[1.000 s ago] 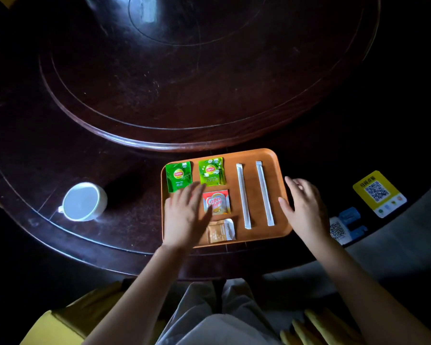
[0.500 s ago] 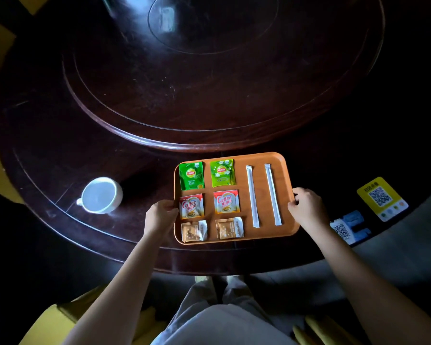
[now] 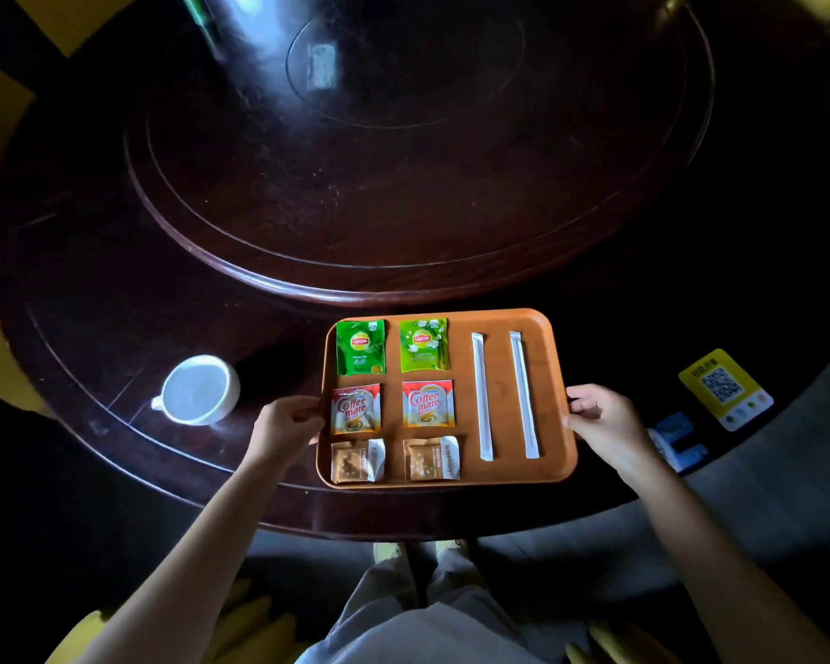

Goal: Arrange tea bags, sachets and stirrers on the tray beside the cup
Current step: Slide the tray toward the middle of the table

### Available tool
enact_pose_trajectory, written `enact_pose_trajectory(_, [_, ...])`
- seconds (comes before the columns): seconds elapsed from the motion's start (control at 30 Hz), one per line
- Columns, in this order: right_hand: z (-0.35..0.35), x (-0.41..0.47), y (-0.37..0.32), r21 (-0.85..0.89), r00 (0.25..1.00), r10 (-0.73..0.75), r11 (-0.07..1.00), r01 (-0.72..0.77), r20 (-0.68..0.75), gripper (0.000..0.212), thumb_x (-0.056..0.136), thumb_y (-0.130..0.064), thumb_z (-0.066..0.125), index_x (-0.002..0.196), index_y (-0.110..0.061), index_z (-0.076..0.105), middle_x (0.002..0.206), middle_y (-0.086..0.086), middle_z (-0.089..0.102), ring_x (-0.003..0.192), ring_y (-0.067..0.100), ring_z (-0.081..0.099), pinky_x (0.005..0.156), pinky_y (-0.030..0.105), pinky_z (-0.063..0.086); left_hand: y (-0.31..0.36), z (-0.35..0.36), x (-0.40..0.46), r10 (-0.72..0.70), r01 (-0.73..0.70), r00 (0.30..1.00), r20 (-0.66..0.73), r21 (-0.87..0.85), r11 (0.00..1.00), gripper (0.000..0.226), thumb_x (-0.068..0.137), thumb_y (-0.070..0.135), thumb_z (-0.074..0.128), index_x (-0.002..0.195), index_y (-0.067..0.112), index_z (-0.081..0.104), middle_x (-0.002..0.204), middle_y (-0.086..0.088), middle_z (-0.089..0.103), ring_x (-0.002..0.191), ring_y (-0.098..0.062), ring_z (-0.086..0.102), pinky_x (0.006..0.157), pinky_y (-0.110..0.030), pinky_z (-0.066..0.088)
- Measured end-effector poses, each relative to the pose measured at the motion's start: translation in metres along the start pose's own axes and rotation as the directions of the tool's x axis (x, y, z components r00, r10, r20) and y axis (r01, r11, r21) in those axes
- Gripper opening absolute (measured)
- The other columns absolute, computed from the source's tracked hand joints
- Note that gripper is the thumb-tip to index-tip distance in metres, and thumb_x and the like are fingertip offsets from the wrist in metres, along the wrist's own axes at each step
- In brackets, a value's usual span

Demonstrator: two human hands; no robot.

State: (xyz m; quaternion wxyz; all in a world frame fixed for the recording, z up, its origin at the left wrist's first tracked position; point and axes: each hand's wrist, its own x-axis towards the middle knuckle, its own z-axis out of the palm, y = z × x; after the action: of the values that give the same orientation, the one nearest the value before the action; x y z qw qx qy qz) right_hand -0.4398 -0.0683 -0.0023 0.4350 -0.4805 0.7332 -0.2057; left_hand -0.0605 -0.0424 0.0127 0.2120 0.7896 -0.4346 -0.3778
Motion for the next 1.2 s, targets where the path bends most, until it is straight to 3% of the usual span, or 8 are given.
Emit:
enact_pose_trajectory(0.17, [-0.009,-0.005,-0.027,0.058,0.998,-0.065,0.996,0.064,0.016,0.035,0.078,0.003,0.067,0.110,-0.008,0.062,0.087,0.000,0.059,0.084,0.016,0.057,0.072,0.024,0.043,0.003,-0.028,0.003,-0.004,0.015,0.998,0.061,-0.178,0.984,0.031,0.078,-0.018,0.058,0.104,-0.002,0.065,0.076,-0.011,0.068,0.048,-0.002,0.064,0.048,-0.011,0.052])
enact_pose_trajectory(0.3, [-0.014,0.003,-0.060,0.120,0.993,-0.108,0.987,0.103,0.036,0.031,0.078,0.004,0.065,0.104,-0.013,0.063,0.084,-0.004,0.060,0.080,0.010,0.057,0.074,0.025,0.045,0.018,-0.049,0.015,-0.011,0.047,0.993,0.119,-0.307,0.951,0.030,0.081,-0.020,0.052,0.101,0.000,0.063,0.060,0.004,0.071,0.049,-0.002,0.065,0.050,-0.013,0.055])
enact_pose_trajectory(0.43, [-0.015,0.033,-0.095,0.120,0.991,-0.127,0.985,0.121,0.042,0.031,0.080,0.005,0.063,0.108,-0.008,0.063,0.092,0.005,0.063,0.087,0.019,0.061,0.083,0.036,0.051,0.045,-0.068,0.044,0.015,0.012,0.997,0.074,-0.348,0.937,0.029,0.080,-0.020,0.054,0.100,-0.001,0.063,0.069,-0.005,0.069,0.049,-0.003,0.064,0.053,-0.015,0.056])
enact_pose_trajectory(0.77, [-0.004,0.159,-0.170,0.046,0.992,-0.120,0.992,0.122,-0.031,0.039,0.078,0.006,0.061,0.115,-0.006,0.060,0.103,0.015,0.065,0.093,0.029,0.064,0.088,0.048,0.054,0.121,-0.084,0.164,0.135,-0.139,0.990,-0.038,-0.139,0.980,0.028,0.079,-0.014,0.058,0.104,-0.002,0.066,0.070,-0.007,0.063,0.049,-0.007,0.061,0.055,-0.019,0.054])
enact_pose_trajectory(0.83, [0.002,0.181,-0.179,0.040,0.991,-0.122,0.991,0.124,-0.046,0.036,0.076,0.007,0.061,0.110,-0.005,0.061,0.098,0.013,0.065,0.091,0.029,0.064,0.086,0.048,0.055,0.127,-0.083,0.187,0.119,-0.124,0.992,-0.044,-0.137,0.983,0.028,0.079,-0.014,0.057,0.104,-0.005,0.065,0.069,-0.008,0.062,0.052,-0.010,0.059,0.066,-0.028,0.054])
enact_pose_trajectory(0.97, [0.014,0.213,-0.193,0.018,0.991,-0.116,0.993,0.118,-0.071,0.031,0.072,0.007,0.063,0.092,-0.016,0.062,0.083,0.004,0.063,0.087,0.030,0.065,0.083,0.047,0.056,0.135,-0.079,0.224,0.093,-0.099,0.994,-0.048,-0.119,0.988,0.029,0.078,-0.015,0.056,0.103,-0.004,0.066,0.061,-0.004,0.063,0.044,-0.004,0.059,0.059,-0.022,0.057])
enact_pose_trajectory(1.1, [0.022,0.233,-0.203,-0.016,0.992,-0.103,0.995,0.102,-0.077,0.024,0.071,0.008,0.063,0.080,-0.015,0.063,0.076,0.001,0.061,0.087,0.031,0.065,0.083,0.048,0.056,0.139,-0.073,0.246,0.077,-0.081,0.996,-0.050,-0.088,0.993,0.028,0.078,-0.014,0.056,0.102,-0.005,0.067,0.069,-0.011,0.063,0.064,-0.023,0.060,0.082,-0.042,0.054])
enact_pose_trajectory(1.2, [0.024,0.242,-0.207,-0.062,0.988,-0.119,0.992,0.113,-0.100,0.022,0.071,0.010,0.058,0.070,-0.011,0.064,0.071,0.011,0.065,0.083,0.039,0.066,0.080,0.052,0.056,0.138,-0.069,0.258,0.065,-0.069,0.997,-0.042,-0.086,0.994,0.027,0.078,-0.014,0.056,0.100,-0.004,0.068,0.065,-0.008,0.062,0.055,-0.015,0.060,0.072,-0.033,0.057])
